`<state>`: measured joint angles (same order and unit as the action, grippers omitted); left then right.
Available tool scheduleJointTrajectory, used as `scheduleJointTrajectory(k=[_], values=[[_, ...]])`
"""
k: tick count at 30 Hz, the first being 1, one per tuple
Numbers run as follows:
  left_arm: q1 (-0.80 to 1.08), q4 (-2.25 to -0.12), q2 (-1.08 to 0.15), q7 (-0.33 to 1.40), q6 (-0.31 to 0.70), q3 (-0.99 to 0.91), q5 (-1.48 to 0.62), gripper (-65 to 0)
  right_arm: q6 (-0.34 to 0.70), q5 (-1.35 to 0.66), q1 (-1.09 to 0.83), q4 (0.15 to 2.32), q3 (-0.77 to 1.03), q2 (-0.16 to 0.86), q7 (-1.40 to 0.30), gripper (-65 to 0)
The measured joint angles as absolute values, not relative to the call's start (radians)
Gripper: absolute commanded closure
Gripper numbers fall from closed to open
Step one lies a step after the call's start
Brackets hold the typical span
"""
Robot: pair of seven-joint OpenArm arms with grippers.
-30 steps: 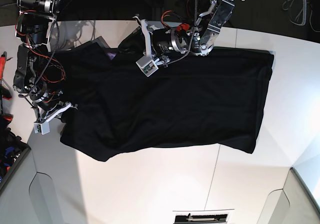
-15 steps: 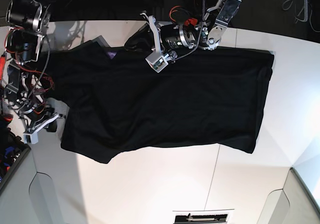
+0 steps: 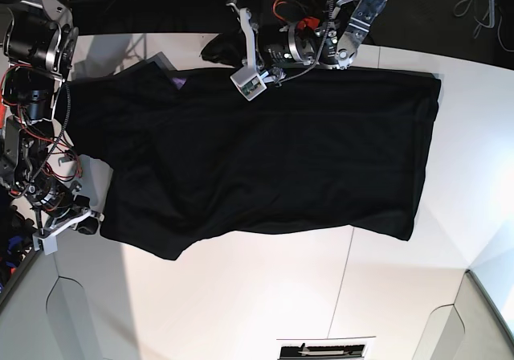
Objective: Layout the t-shirt on the table in an organized manner, then fold the t-shirt properly
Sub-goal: 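Hold the shirt edge with the left gripper while the right gripper adjusts the corner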
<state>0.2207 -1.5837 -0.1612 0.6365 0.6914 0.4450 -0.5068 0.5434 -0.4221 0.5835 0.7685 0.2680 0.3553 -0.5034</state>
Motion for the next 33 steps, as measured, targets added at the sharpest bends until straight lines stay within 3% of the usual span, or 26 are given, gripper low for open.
scheduleJointTrajectory(k=[7,12,22,33], values=[[0.235,-1.729,-0.181,0.657,0.689,0.444,-0.592,-4.1,0.546,-0.422,0.534,0.768,0.268,0.311,-0.513,0.0],[0.219,-1.728,-0.098,0.587,0.688,0.444,-0.571,-4.1,0.548,-0.446,0.524,0.768,0.268,0.303,-0.508,0.0],[0.065,-1.435,0.145,0.538,0.689,0.441,-0.459,-4.1,0.558,-0.418,0.513,0.769,0.265,0.26,-0.499,0.0],[-0.014,-1.191,0.145,0.498,0.69,0.442,-0.408,-4.1,0.555,-0.363,0.51,0.77,0.265,0.255,-0.447,0.0]])
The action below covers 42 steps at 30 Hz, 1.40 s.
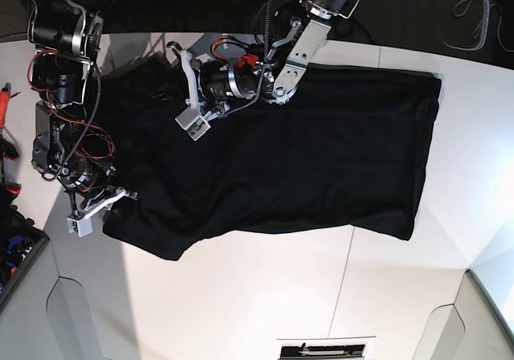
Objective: Layout the t-shirt on the table in an organized manner, then fold the t-shirt properly
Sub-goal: 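Hold the shirt edge with the left gripper while the right gripper adjusts the corner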
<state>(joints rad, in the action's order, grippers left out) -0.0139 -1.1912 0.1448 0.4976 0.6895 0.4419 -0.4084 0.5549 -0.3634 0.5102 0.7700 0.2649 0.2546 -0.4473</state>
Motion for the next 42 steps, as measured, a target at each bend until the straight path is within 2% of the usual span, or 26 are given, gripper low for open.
scheduleJointTrajectory(k=[10,17,26,30,34,38,42], values=[[0.004,-1.2,0.053,0.507,0.708,0.68,-0.428,-4.1,0.554,-0.255,0.513,0.77,0.265,0.255,-0.386,0.0],[-0.001,-1.203,0.031,0.511,0.717,0.68,-0.484,-4.1,0.542,-0.161,0.525,0.77,0.265,0.263,-0.329,0.0],[-0.009,-1.212,0.024,0.561,0.724,0.68,-0.543,-4.1,0.534,-0.16,0.643,0.77,0.264,0.323,-0.309,0.0],[-0.008,-1.27,0.014,0.664,0.706,0.68,-0.581,-4.1,0.534,-0.332,0.659,0.77,0.264,0.338,-0.413,0.0],[0.017,-1.414,-0.003,0.745,0.688,0.681,-0.563,-4.1,0.555,-0.508,0.65,0.77,0.264,0.331,-0.61,0.0],[-0.001,-1.457,0.004,0.707,0.688,0.678,-0.568,-4.1,0.567,-0.654,0.607,0.77,0.264,0.317,-0.733,0.0],[0.011,-1.456,0.009,0.672,0.688,0.682,-0.566,-4.1,0.57,-0.701,0.543,0.77,0.264,0.313,-0.744,0.0]])
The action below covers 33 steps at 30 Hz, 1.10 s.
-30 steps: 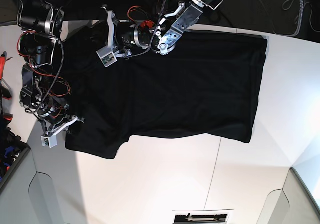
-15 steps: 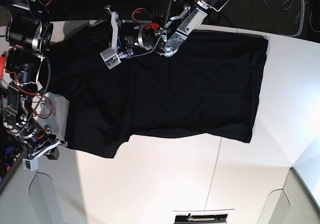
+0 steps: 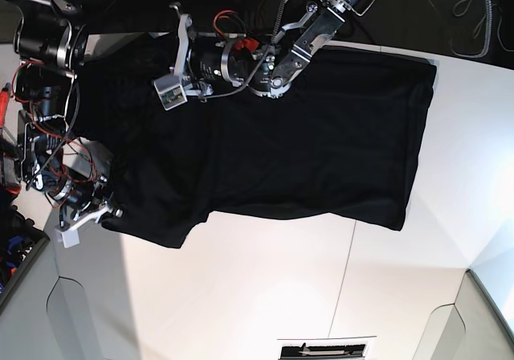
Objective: Layout the t-shirt on the table in an organized manner, then fold the t-shirt properly
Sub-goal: 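Hold the shirt edge with the left gripper while the right gripper adjusts the corner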
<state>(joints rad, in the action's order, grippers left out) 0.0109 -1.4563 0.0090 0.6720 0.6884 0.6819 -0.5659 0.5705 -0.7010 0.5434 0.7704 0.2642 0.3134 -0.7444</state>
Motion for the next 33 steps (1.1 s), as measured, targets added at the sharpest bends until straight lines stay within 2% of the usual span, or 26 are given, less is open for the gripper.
scheduleJointTrajectory(k=[4,12,17,28,33], values=[[-0.012,-1.456,0.02,0.66,0.688,0.68,-0.559,-4.1,0.581,-0.666,0.479,0.772,0.264,0.313,-0.692,0.0],[-0.009,-1.455,0.025,0.626,0.688,0.682,-0.558,-4.1,0.584,-0.543,0.469,0.773,0.264,0.313,-0.556,0.0],[-0.011,-1.412,0.055,0.614,0.688,0.68,-0.442,-4.1,0.579,-0.461,0.469,0.773,0.264,0.313,-0.461,0.0],[-0.011,-1.308,0.067,0.597,0.685,0.68,-0.386,-4.1,0.543,-0.276,0.508,0.773,0.264,0.321,-0.375,0.0],[-0.011,-1.308,0.067,0.598,0.685,0.68,-0.387,-4.1,0.538,-0.272,0.525,0.773,0.264,0.327,-0.36,0.0]])
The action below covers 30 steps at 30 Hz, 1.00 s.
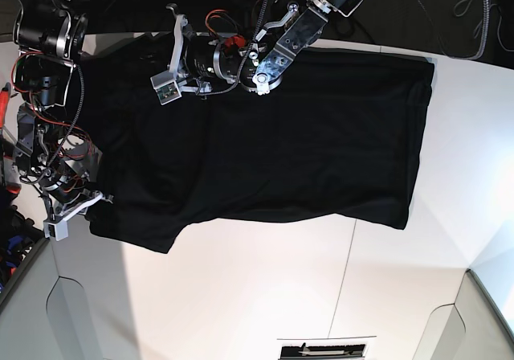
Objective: Layout the t-shirt on the table in an organized manner, then fold the t-shirt properly
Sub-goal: 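Hold the shirt edge with the left gripper while the right gripper adjusts the corner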
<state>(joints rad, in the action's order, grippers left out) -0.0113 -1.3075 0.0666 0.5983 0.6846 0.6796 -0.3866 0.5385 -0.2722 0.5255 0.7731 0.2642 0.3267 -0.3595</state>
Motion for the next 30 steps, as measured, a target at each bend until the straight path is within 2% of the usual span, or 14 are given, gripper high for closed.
scheduleJointTrajectory(k=[6,11,13,23,30], values=[[-0.011,-1.308,0.067,0.605,0.685,0.68,-0.391,-4.1,0.538,-0.298,0.526,0.773,0.264,0.336,-0.358,0.0],[-0.011,-1.308,0.067,0.605,0.685,0.68,-0.391,-4.1,0.539,-0.496,0.524,0.773,0.264,0.331,-0.569,0.0],[-0.012,-1.308,0.067,0.605,0.685,0.68,-0.391,-4.1,0.545,-0.521,0.511,0.773,0.264,0.322,-0.575,0.0],[0.001,-1.308,0.067,0.628,0.683,0.68,-0.421,-4.1,0.55,-0.325,0.48,0.775,0.264,0.226,-0.364,0.0],[0.012,-1.308,0.07,0.628,0.683,0.68,-0.424,-4.1,0.479,-0.208,0.487,0.775,0.18,0.199,-0.235,0.0]])
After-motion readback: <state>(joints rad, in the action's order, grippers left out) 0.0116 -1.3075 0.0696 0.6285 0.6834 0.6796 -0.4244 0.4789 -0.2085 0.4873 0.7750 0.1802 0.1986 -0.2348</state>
